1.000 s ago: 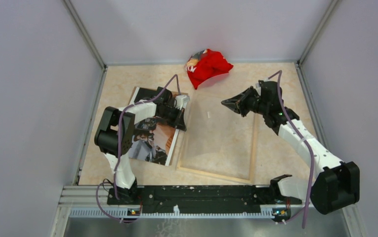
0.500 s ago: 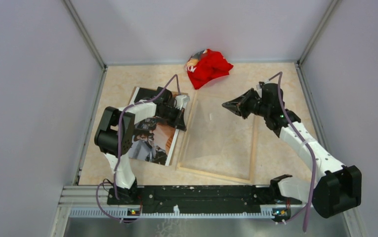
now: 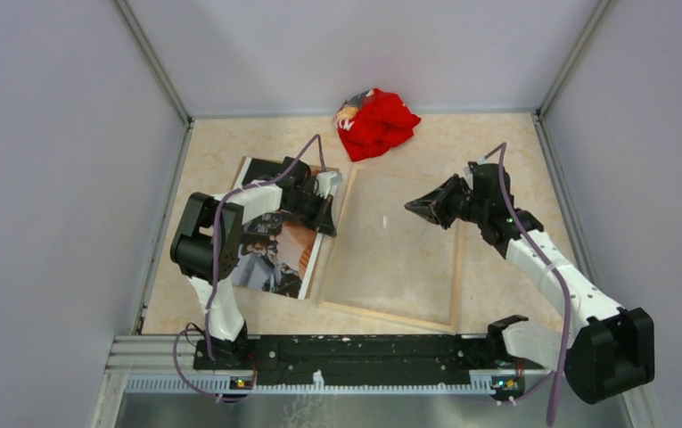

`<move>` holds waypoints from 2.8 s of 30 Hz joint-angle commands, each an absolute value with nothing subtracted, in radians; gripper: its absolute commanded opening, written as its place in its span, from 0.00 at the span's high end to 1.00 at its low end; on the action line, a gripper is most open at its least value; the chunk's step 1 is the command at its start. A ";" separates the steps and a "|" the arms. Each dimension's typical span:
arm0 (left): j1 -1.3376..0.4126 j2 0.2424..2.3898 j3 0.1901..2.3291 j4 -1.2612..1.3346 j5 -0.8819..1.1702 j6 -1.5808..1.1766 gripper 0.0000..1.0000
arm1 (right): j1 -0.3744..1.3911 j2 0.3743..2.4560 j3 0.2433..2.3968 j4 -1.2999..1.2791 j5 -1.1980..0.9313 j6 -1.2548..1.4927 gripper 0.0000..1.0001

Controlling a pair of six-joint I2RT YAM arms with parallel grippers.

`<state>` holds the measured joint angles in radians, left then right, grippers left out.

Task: Put the photo into the frame
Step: Place the photo frame item in the photo frame.

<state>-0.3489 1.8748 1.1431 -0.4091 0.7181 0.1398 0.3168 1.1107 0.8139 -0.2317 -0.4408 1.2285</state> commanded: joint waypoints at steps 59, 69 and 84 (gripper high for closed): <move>-0.362 1.929 1.138 -0.488 0.657 0.163 1.00 | 0.197 1.237 0.822 -0.401 -0.356 0.560 1.00; -0.363 1.938 1.144 -0.487 0.658 0.156 1.00 | 0.230 1.141 0.801 -0.300 -0.426 0.521 1.00; -0.365 1.943 1.149 -0.490 0.659 0.156 1.00 | 0.259 1.178 0.798 -0.240 -0.406 0.565 1.00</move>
